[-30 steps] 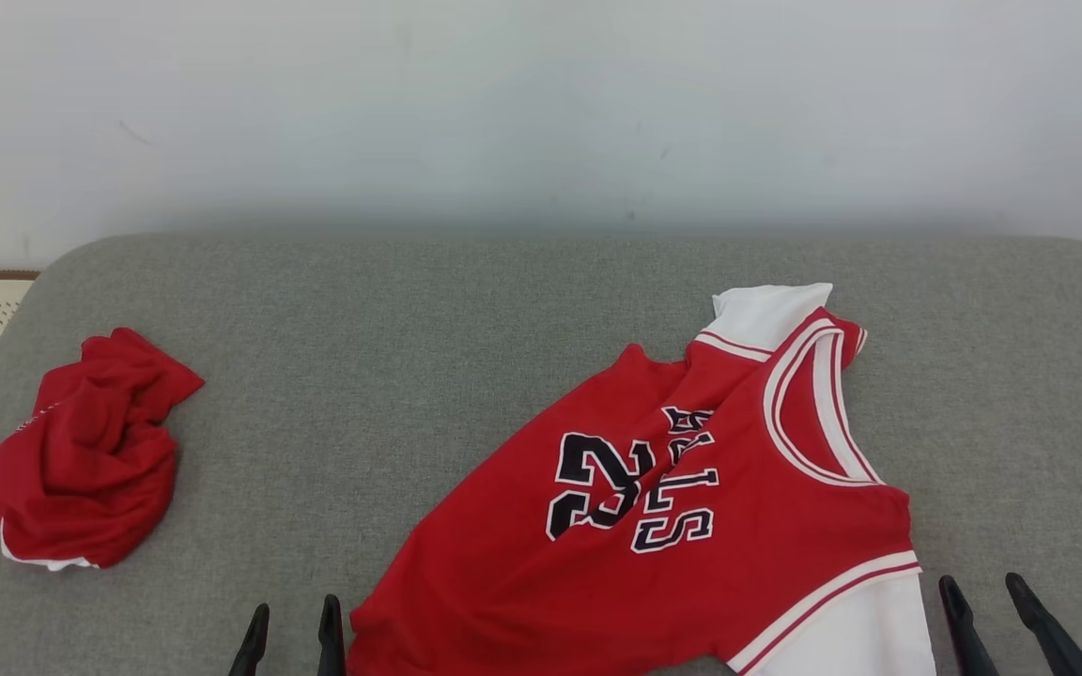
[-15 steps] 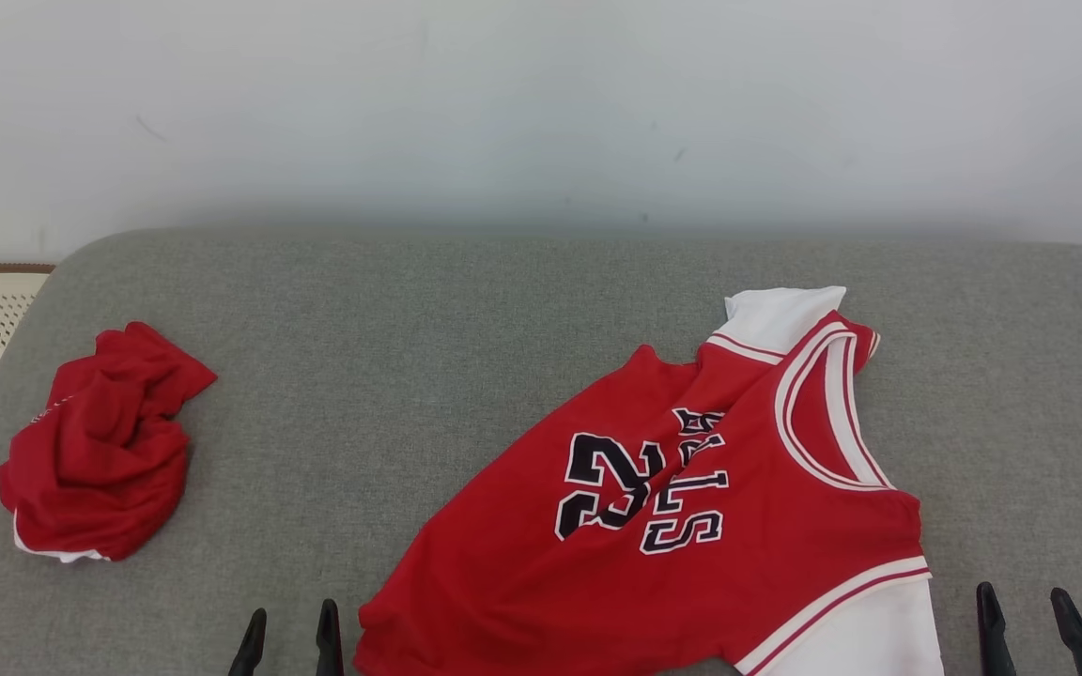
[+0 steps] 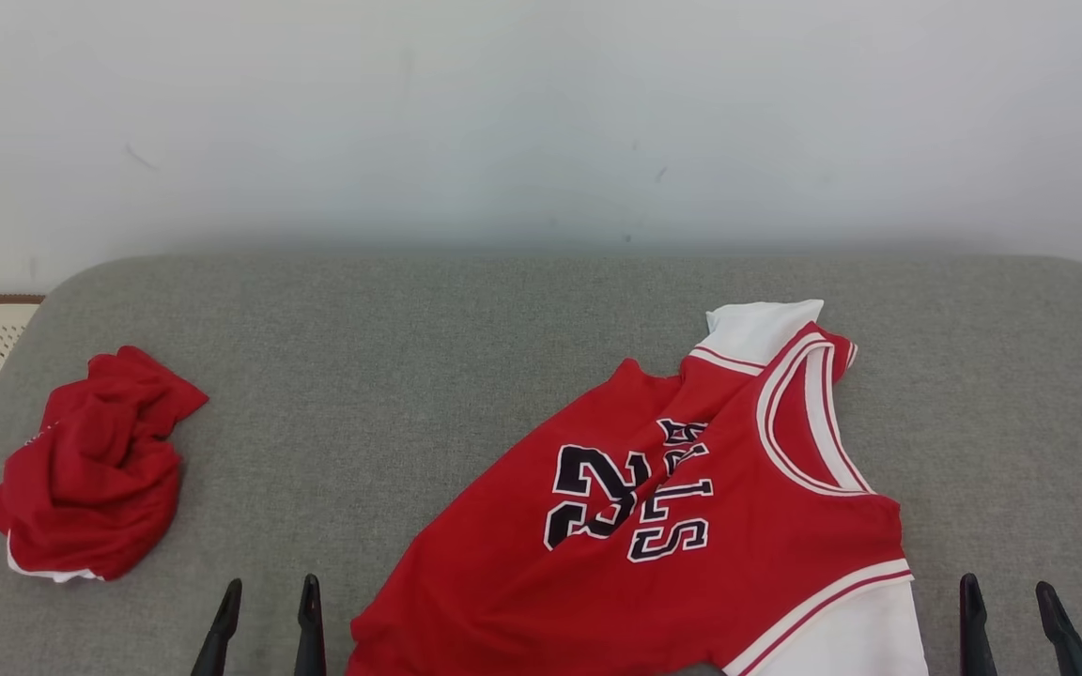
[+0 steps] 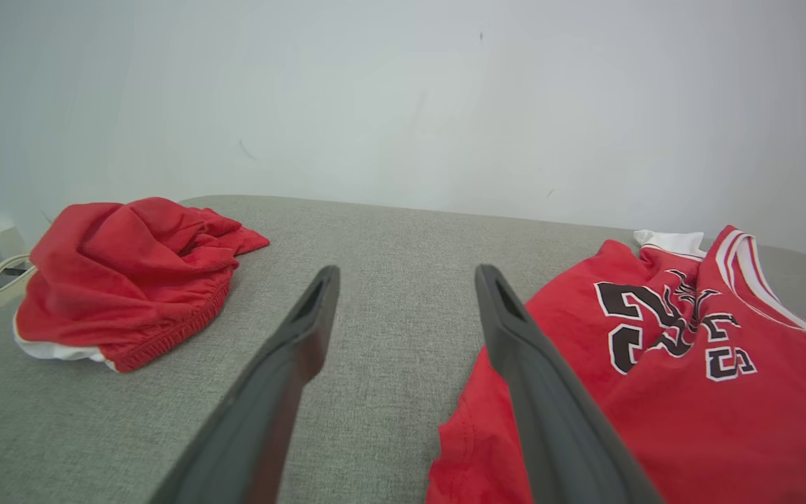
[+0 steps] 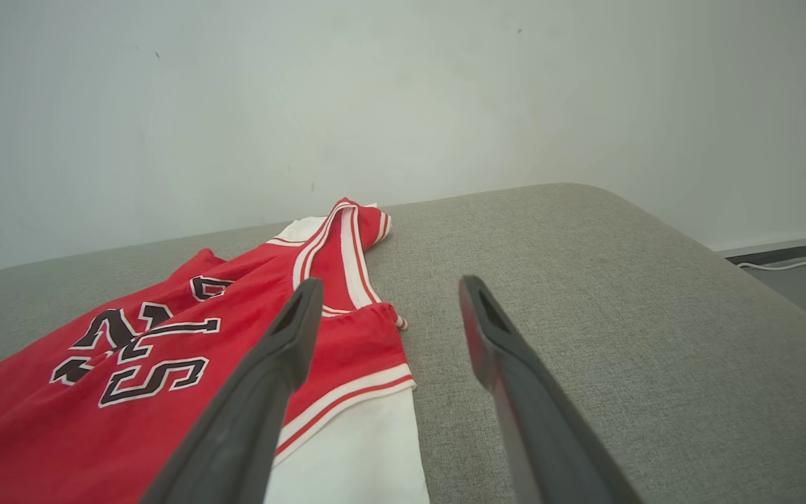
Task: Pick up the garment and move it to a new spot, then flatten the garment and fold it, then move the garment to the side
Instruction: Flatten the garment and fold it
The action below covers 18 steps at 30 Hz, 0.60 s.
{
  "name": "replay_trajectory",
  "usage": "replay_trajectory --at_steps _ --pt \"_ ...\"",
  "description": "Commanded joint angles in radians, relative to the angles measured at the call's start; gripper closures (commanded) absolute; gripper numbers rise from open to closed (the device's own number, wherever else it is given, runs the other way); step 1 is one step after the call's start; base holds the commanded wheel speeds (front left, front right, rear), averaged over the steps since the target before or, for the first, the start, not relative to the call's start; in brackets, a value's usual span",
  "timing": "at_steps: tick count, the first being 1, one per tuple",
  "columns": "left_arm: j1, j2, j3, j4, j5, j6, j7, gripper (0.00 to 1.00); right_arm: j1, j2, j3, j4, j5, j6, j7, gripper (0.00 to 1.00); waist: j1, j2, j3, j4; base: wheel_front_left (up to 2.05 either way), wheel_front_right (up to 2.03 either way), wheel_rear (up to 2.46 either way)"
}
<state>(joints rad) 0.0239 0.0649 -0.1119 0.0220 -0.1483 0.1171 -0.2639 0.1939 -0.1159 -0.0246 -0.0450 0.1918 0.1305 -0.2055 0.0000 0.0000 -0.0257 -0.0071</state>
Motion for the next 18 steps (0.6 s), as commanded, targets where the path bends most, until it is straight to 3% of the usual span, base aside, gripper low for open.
replay_trajectory --at_steps 1,18 --pt "0.015 0.010 0.010 -0.010 0.003 -0.002 -0.002 0.00 -0.004 0.006 -0.001 -0.007 -0.009 0.000 0.002 0.00 0.0000 0.0000 -0.007 -0.002 0.00 0.00 0.00" --pt "0.058 0.029 0.037 -0.030 0.034 -0.006 -0.002 0.00 0.005 -0.030 0.062 -0.024 -0.010 0.000 0.024 0.00 0.0000 0.0000 -0.036 0.006 0.00 0.00 0.00"
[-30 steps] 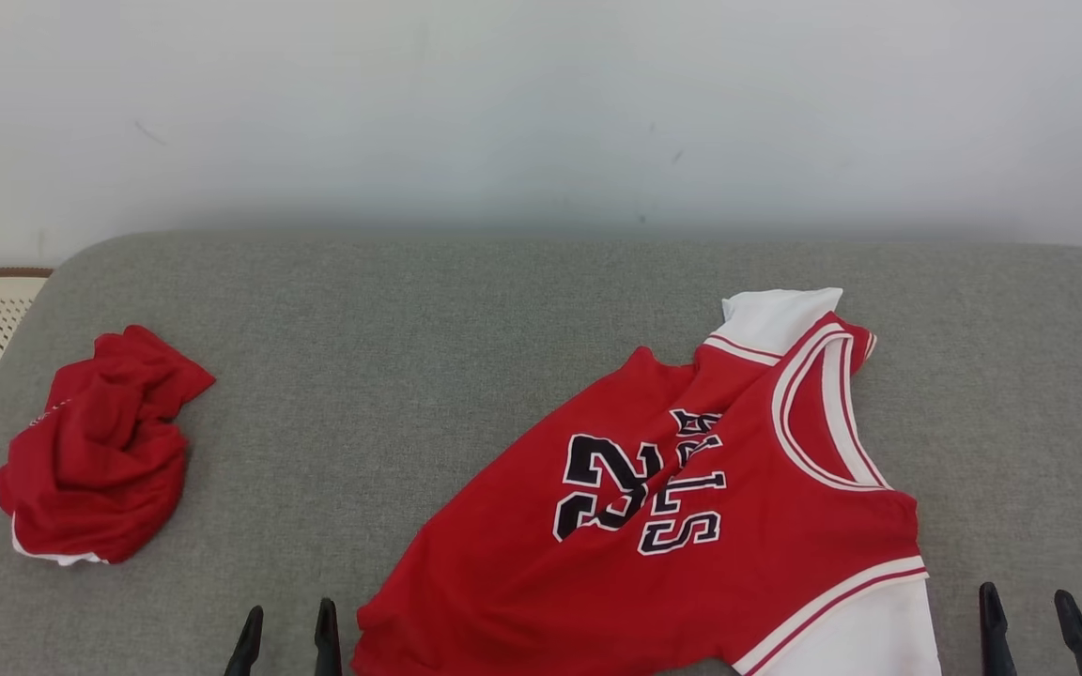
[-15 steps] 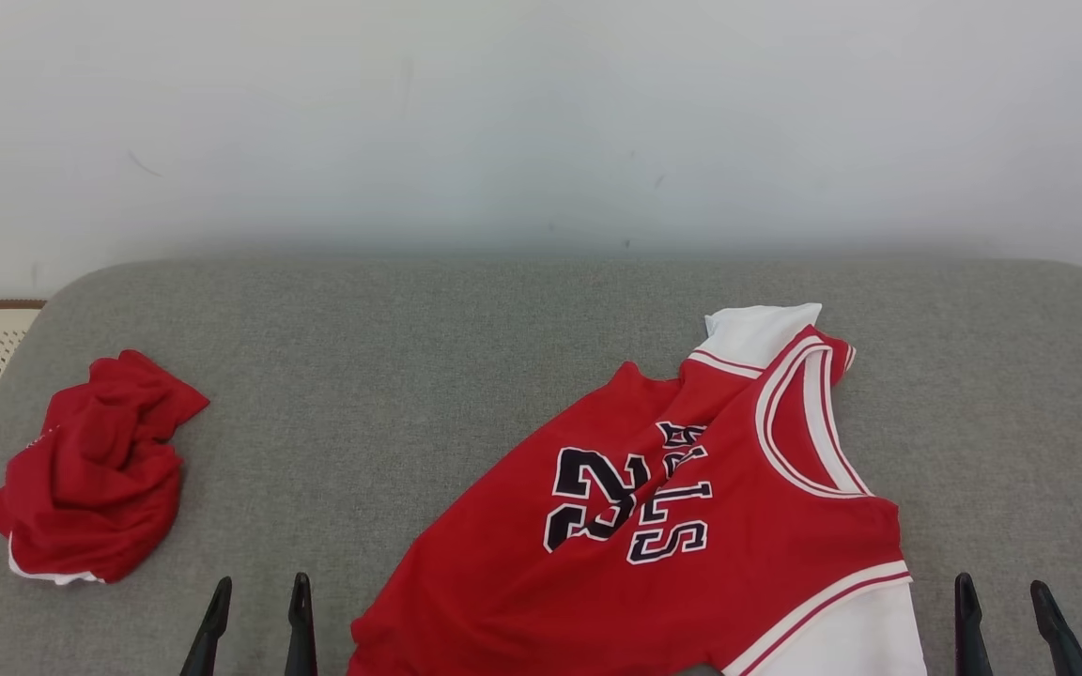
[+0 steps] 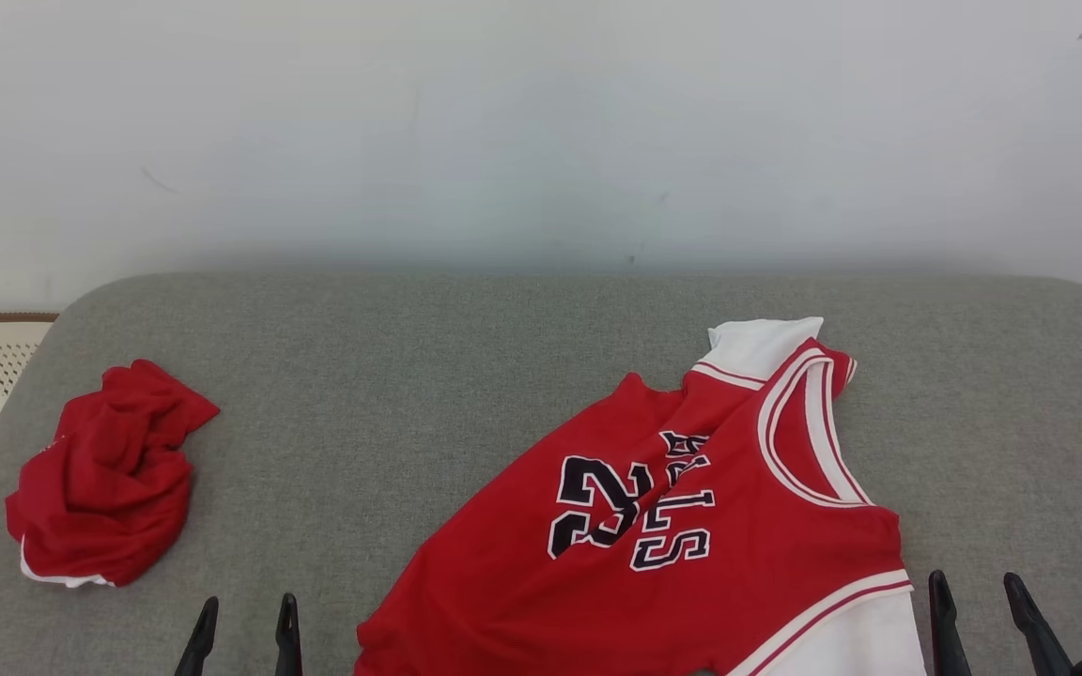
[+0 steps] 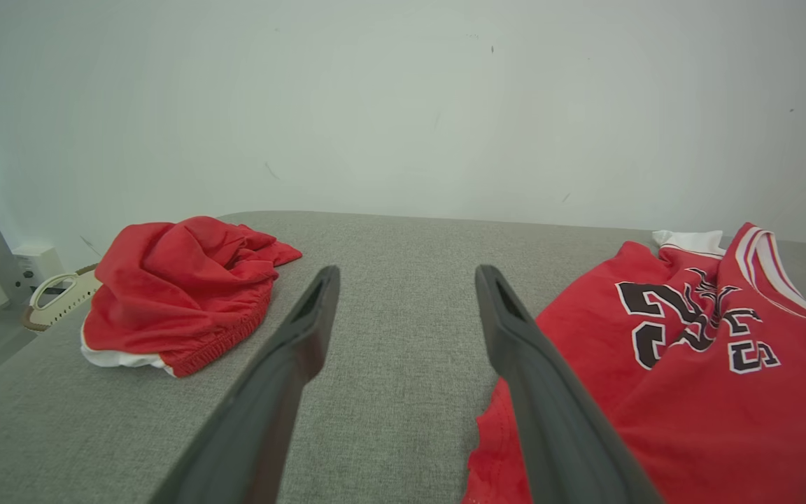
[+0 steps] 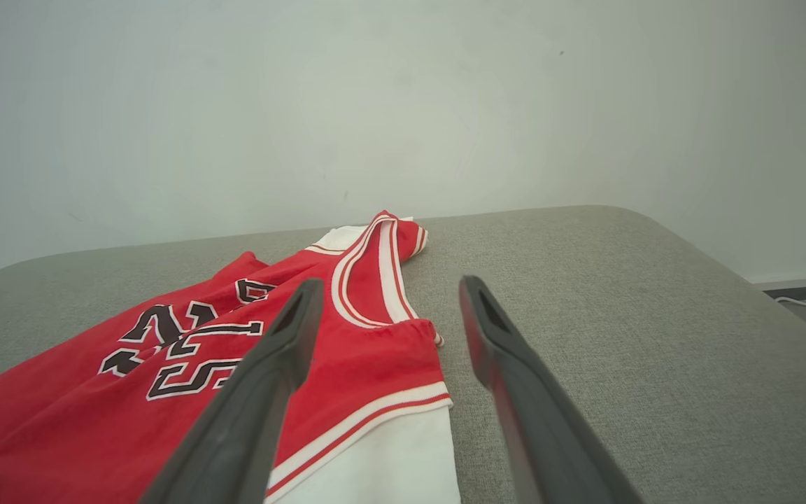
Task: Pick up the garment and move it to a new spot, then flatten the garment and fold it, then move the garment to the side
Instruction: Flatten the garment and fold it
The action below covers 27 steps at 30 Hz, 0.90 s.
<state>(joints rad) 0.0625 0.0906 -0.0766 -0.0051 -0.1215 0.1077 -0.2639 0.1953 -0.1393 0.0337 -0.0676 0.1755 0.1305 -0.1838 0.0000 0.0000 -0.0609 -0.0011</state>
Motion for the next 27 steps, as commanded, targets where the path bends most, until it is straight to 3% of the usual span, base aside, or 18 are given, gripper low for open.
replay_trajectory --at_steps 1,13,27 --pt "0.022 0.003 0.001 -0.005 0.007 0.004 -0.002 0.00 0.002 -0.010 0.007 -0.001 0.009 0.000 0.003 0.00 0.0000 0.0000 0.000 0.000 0.00 0.00 0.00" --pt "0.021 0.003 -0.005 -0.001 0.005 -0.001 -0.001 0.00 -0.004 -0.041 0.056 0.002 0.023 0.000 0.005 0.00 0.0000 0.0000 -0.004 -0.002 0.00 0.00 0.00" --pt "0.029 -0.004 -0.019 -0.001 0.002 0.007 -0.001 0.00 -0.002 -0.035 0.059 0.001 0.023 0.000 0.011 0.00 0.0000 0.0000 -0.001 -0.002 0.00 0.00 0.00"
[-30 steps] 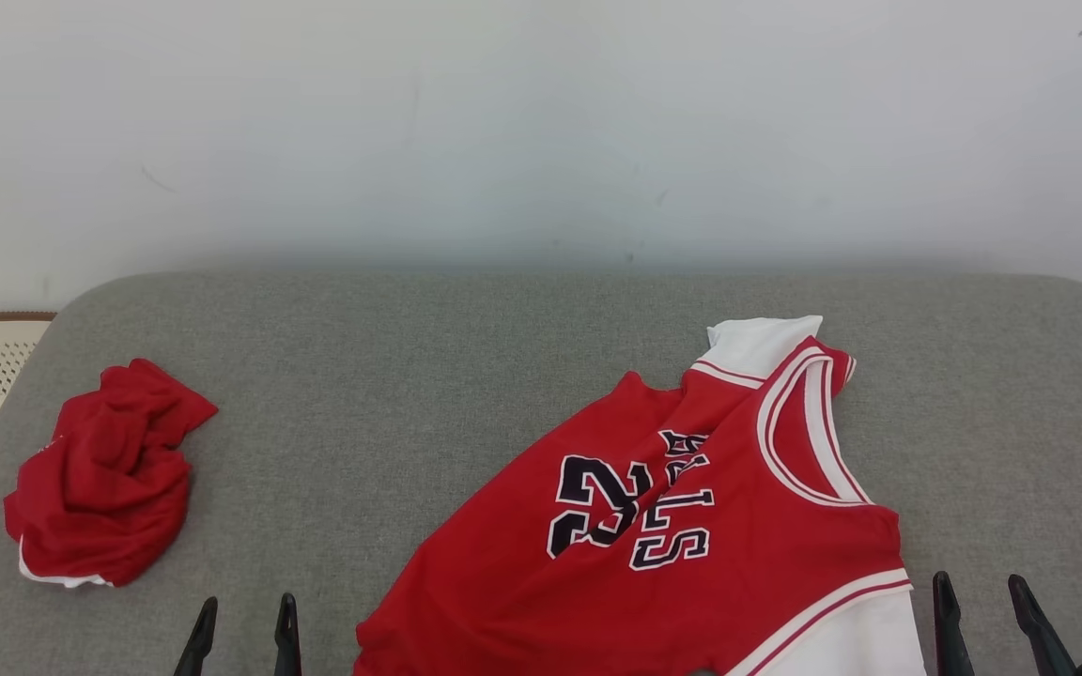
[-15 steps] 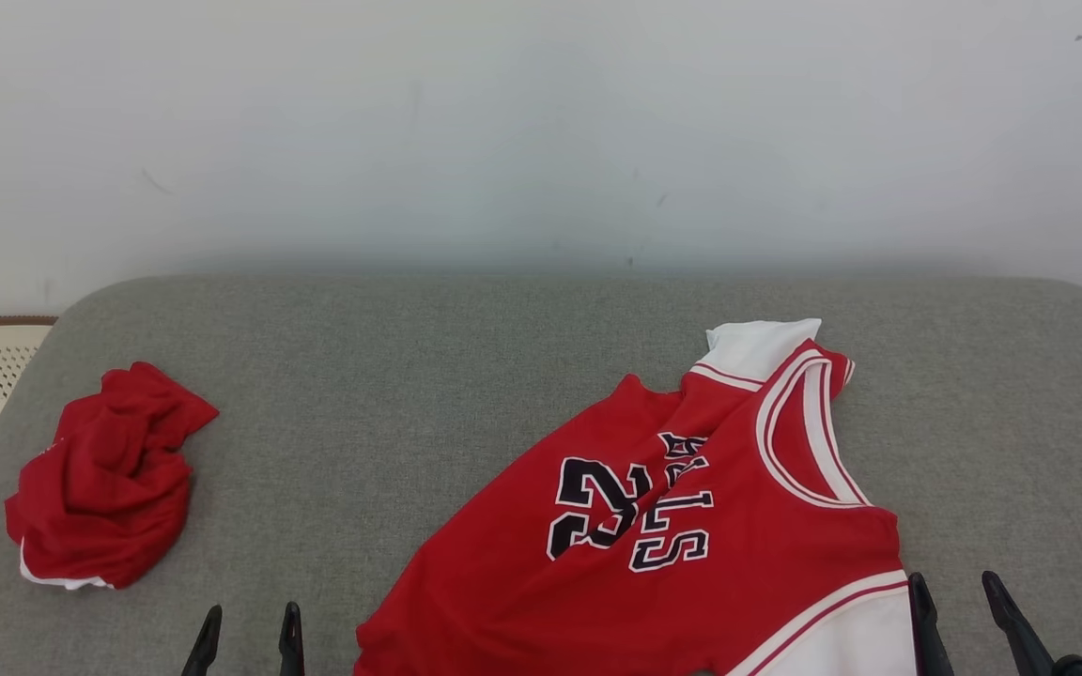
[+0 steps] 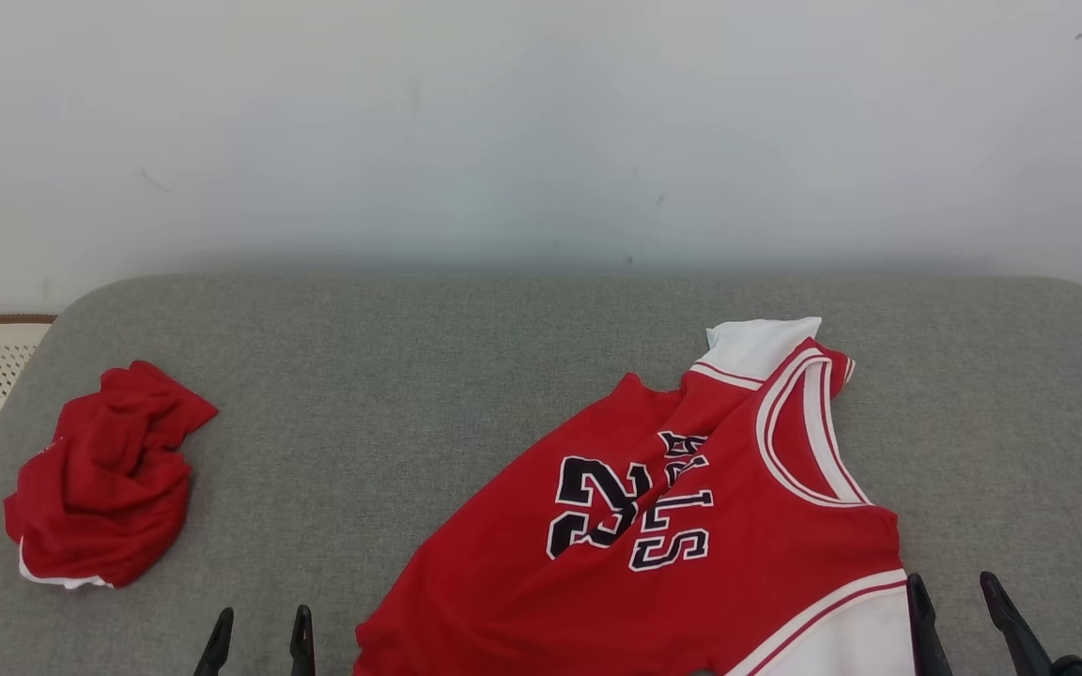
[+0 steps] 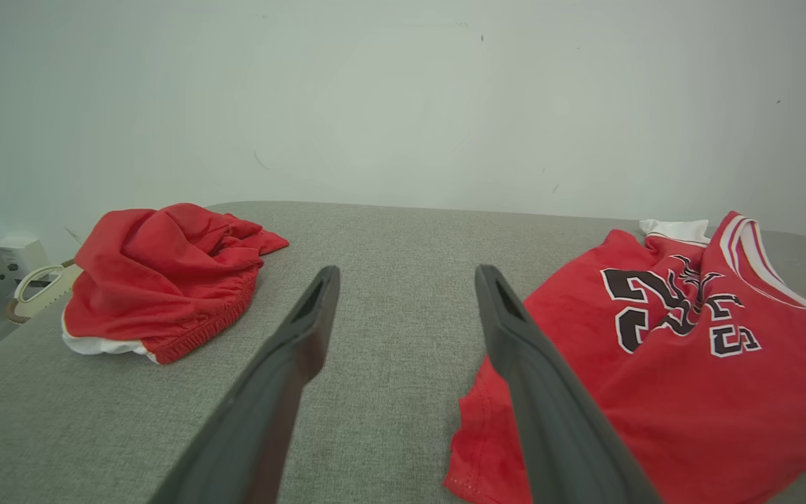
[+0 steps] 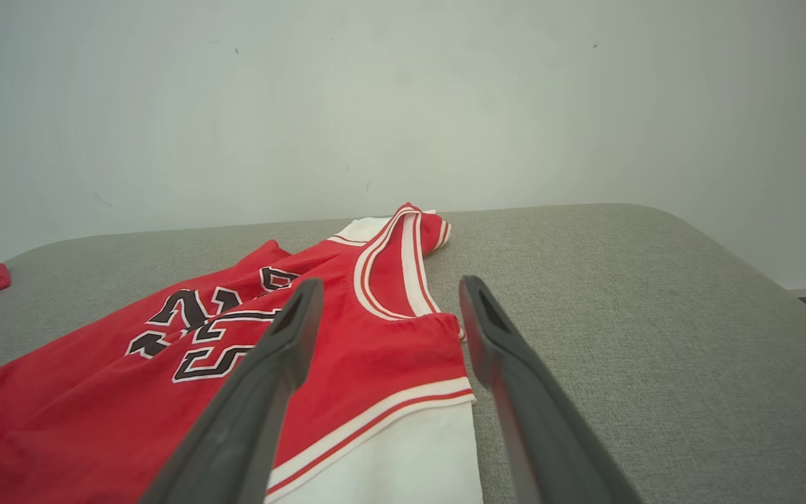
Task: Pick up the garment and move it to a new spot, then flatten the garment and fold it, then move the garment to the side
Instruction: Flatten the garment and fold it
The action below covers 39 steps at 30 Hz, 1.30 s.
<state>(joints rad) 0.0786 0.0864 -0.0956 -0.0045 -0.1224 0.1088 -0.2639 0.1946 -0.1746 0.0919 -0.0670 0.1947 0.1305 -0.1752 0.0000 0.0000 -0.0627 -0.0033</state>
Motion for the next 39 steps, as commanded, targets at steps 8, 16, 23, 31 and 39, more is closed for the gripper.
replay_trajectory --at_steps 8,16,23,31,39 --pt "0.015 0.001 -0.004 -0.001 -0.001 0.007 -0.001 0.00 0.001 0.003 -0.002 0.004 0.003 0.000 0.004 0.00 0.0000 0.0000 0.002 -0.003 0.00 0.00 0.00" --pt "0.013 0.002 -0.007 0.002 -0.008 0.010 -0.001 0.00 -0.001 0.003 -0.006 0.001 -0.002 0.000 0.005 0.00 0.0000 0.0000 0.006 -0.006 0.00 0.00 0.00" --pt "-0.003 -0.009 -0.016 0.034 -0.058 -0.013 -0.001 0.00 0.001 0.014 -0.038 0.015 -0.008 0.000 0.024 0.00 0.0000 0.0000 0.014 -0.007 0.00 0.00 0.00" --pt "-0.064 -0.015 -0.083 0.213 -0.055 -0.070 0.001 0.00 -0.022 0.033 -0.074 0.090 -0.033 0.000 0.065 0.00 0.0000 0.0000 0.034 -0.023 0.00 0.00 0.00" --pt "-0.137 -0.023 -0.108 0.404 -0.074 -0.065 0.000 0.00 -0.059 0.033 -0.070 0.205 -0.036 0.000 0.069 0.00 0.0000 0.0000 0.050 -0.048 0.00 0.00 0.00"
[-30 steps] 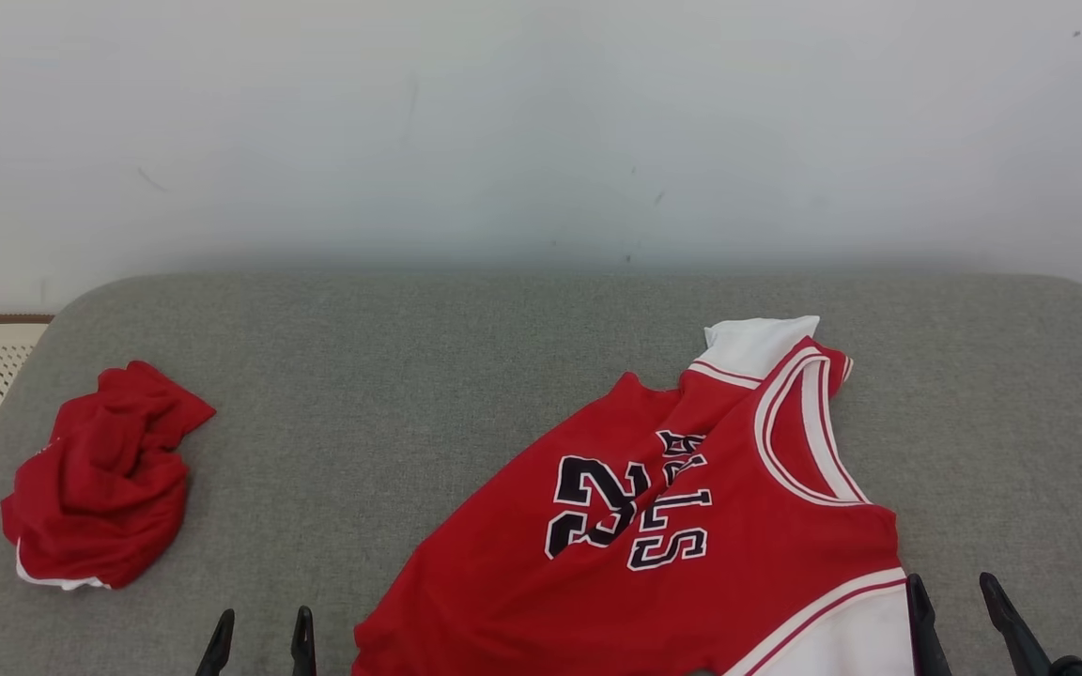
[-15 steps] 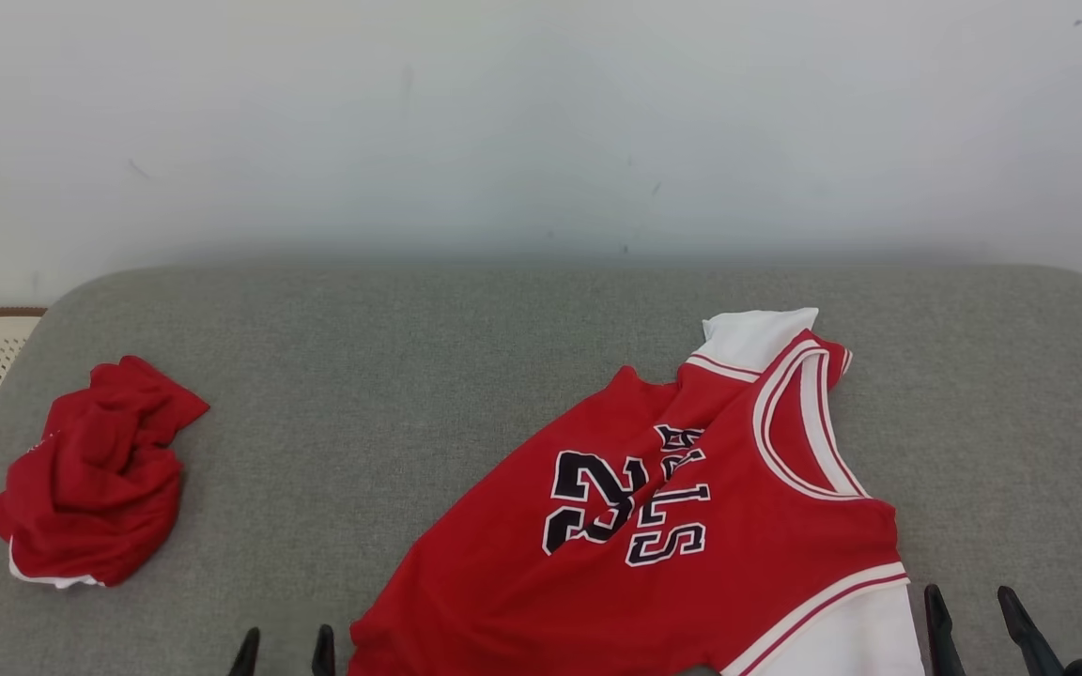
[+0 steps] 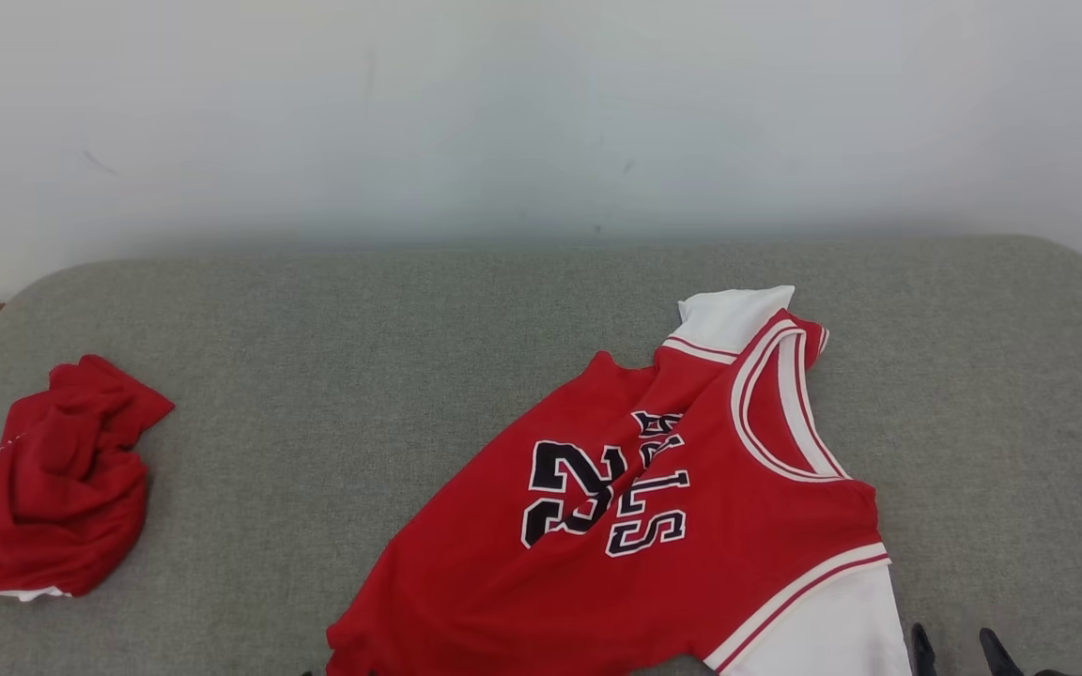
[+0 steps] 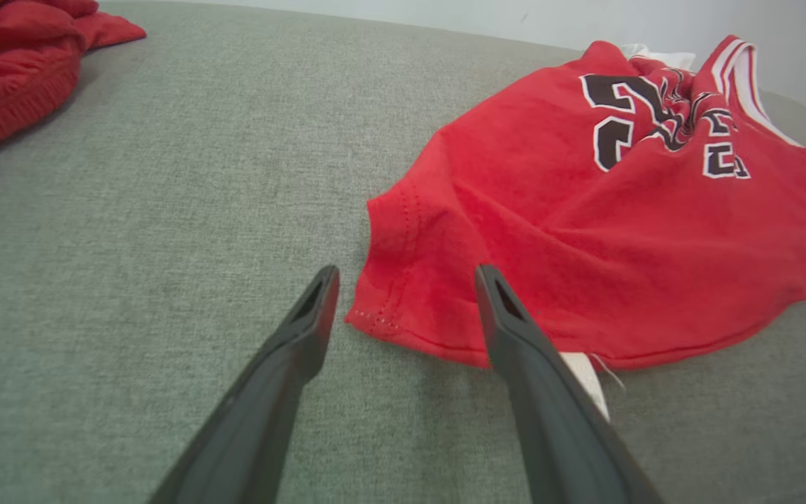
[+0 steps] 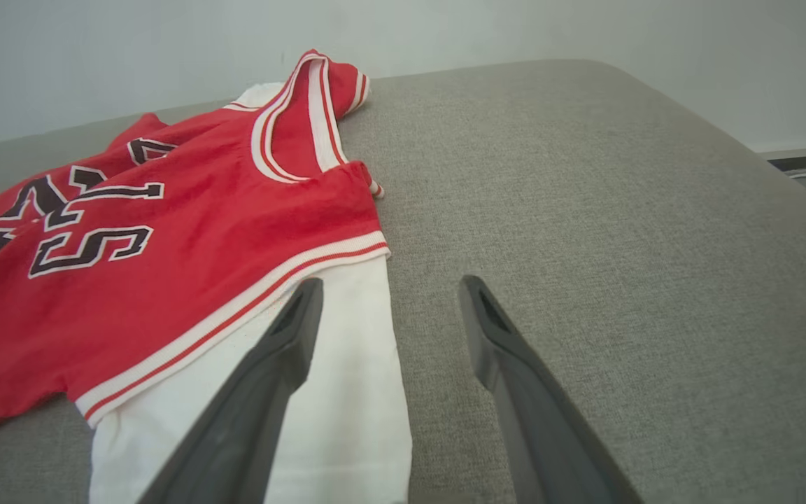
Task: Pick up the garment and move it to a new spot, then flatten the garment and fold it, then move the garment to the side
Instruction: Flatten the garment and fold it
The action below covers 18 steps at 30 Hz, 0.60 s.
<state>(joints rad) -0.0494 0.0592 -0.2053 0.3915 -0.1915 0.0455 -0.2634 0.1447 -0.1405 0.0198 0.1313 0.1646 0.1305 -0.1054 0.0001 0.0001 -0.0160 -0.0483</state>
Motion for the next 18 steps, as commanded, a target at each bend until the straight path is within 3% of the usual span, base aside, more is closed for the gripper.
replay_trajectory --at_steps 1,6,18 --pt "-0.016 0.003 -0.001 0.031 -0.005 -0.004 -0.001 0.00 -0.014 -0.001 0.004 0.020 -0.010 0.000 0.003 0.00 -0.0001 -0.0001 0.005 -0.005 0.00 0.00 0.00" --pt "-0.060 0.000 0.005 0.108 -0.008 0.003 -0.002 0.00 -0.033 0.005 0.014 0.089 -0.020 0.000 0.017 0.00 -0.0001 -0.0001 0.012 -0.004 0.00 0.00 0.00" --pt "-0.121 -0.003 -0.011 0.249 -0.021 -0.043 -0.002 0.00 -0.062 -0.003 0.043 0.252 -0.025 0.000 0.080 0.00 -0.0001 -0.0001 0.014 -0.003 0.00 0.00 0.00"
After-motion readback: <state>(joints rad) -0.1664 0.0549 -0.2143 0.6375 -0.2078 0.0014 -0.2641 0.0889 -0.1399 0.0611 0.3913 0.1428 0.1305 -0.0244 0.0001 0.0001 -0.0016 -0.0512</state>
